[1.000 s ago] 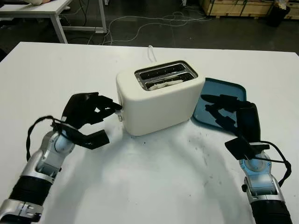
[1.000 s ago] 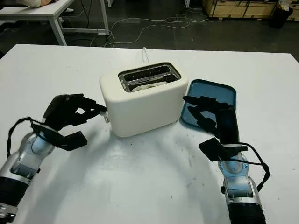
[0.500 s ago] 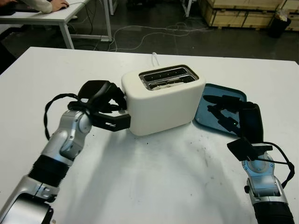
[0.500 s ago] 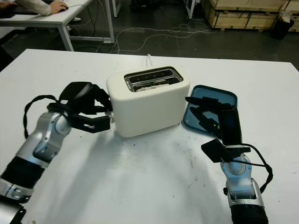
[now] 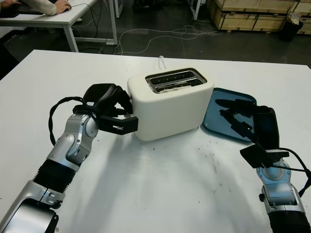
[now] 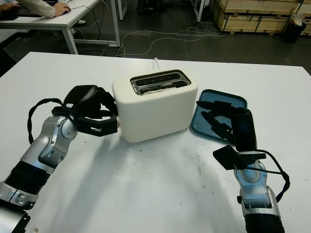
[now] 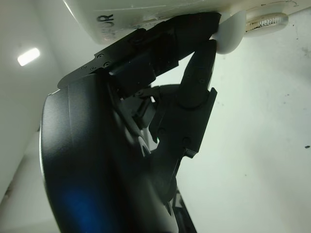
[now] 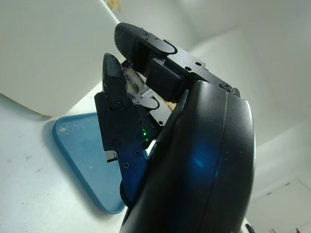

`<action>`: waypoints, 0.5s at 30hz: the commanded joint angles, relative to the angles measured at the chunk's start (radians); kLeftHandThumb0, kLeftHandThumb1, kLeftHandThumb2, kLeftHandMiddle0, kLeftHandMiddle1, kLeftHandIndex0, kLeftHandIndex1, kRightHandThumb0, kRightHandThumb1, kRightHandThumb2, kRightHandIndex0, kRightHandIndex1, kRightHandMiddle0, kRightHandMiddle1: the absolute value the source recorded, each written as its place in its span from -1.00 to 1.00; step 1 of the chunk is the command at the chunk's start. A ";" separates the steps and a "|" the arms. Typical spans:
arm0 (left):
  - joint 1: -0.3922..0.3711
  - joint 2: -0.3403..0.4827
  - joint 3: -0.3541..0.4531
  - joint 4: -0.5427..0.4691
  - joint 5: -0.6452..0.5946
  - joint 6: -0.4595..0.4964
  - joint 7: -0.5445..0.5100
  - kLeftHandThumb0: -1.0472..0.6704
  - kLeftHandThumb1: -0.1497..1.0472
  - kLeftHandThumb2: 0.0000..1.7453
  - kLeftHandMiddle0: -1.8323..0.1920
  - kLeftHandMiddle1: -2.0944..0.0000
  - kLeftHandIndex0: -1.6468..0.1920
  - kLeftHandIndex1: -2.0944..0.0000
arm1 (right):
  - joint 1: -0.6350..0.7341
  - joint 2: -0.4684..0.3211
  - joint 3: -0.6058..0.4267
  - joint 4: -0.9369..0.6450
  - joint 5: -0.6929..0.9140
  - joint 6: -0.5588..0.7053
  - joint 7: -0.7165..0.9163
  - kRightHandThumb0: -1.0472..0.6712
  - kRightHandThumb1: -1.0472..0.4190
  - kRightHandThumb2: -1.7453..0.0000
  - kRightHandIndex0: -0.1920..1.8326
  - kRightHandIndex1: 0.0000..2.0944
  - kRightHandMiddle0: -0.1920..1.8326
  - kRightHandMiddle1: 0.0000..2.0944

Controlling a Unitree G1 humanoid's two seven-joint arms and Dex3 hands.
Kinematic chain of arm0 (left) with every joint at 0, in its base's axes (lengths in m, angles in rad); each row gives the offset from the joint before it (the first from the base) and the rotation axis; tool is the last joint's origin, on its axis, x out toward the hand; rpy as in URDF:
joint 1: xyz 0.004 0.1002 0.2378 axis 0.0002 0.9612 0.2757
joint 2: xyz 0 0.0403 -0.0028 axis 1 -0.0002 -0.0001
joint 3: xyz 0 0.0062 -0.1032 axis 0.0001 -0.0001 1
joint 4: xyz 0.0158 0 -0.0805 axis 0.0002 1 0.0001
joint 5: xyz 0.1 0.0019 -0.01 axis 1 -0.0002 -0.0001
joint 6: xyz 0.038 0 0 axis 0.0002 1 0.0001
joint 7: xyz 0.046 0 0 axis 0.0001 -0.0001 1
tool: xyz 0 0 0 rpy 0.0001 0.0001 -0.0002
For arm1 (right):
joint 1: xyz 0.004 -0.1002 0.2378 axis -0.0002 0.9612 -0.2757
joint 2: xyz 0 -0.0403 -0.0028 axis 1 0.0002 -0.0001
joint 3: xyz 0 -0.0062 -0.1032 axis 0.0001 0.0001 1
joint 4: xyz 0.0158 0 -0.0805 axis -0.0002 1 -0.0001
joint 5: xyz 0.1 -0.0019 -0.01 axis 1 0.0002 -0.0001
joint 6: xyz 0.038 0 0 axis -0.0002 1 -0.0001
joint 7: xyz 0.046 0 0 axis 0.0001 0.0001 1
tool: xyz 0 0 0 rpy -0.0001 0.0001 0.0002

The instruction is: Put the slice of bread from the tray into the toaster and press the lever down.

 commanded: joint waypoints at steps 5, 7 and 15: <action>0.158 -0.137 -0.189 0.110 0.006 -0.007 -0.065 0.00 0.79 -0.80 0.10 -0.27 -0.13 0.15 | 0.011 -0.013 -0.001 -0.012 0.009 -0.016 0.017 -0.07 -0.83 0.81 0.08 -0.15 0.29 -1.00; 0.184 -0.129 -0.153 0.079 -0.039 -0.057 -0.033 -0.01 0.79 -0.80 0.09 -0.18 -0.14 0.32 | 0.011 -0.011 -0.002 -0.012 0.005 -0.014 0.014 -0.07 -0.83 0.81 0.08 -0.15 0.29 -1.00; 0.290 -0.060 -0.024 -0.064 -0.240 -0.245 0.078 -0.09 0.79 -0.68 0.00 -0.05 -0.24 0.45 | 0.008 0.002 0.003 -0.012 0.011 -0.014 0.014 -0.07 -0.83 0.82 0.08 -0.15 0.28 -1.00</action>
